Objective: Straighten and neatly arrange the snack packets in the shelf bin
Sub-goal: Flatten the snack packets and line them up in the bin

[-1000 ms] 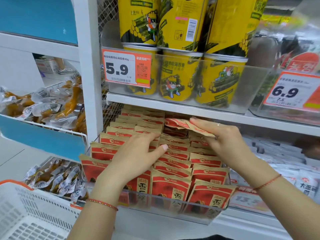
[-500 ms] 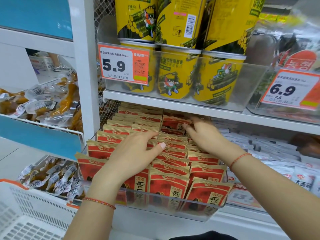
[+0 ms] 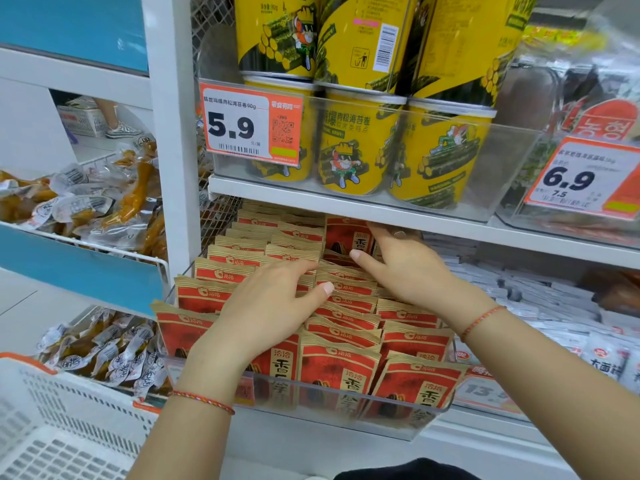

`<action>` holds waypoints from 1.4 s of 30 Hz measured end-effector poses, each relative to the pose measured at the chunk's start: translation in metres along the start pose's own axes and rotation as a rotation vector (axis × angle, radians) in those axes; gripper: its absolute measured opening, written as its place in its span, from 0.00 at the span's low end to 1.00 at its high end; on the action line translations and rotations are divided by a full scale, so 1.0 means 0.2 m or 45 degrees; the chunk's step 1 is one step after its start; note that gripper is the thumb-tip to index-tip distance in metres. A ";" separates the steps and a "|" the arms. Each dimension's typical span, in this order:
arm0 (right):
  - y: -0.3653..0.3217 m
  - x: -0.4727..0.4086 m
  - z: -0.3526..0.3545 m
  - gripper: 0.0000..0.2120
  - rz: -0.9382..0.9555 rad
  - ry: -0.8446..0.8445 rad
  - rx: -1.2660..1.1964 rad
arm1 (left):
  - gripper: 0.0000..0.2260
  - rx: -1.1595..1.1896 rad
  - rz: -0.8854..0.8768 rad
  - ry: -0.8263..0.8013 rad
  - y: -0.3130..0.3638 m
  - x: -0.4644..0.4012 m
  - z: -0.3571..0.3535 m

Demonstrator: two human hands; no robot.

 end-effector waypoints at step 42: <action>0.04 -0.14 -0.10 0.05 -0.324 -0.100 0.013 | 0.26 -0.027 0.006 -0.017 0.00 0.00 0.00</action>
Point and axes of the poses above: each hand's wrist, its own x-axis away from the middle knuckle, its own z-axis out of the back of the hand, y = z × x, the point moved 5 cm from there along -x, towards the middle knuckle, and after that the axes turned 13 degrees about y, right-handed, at the moved point
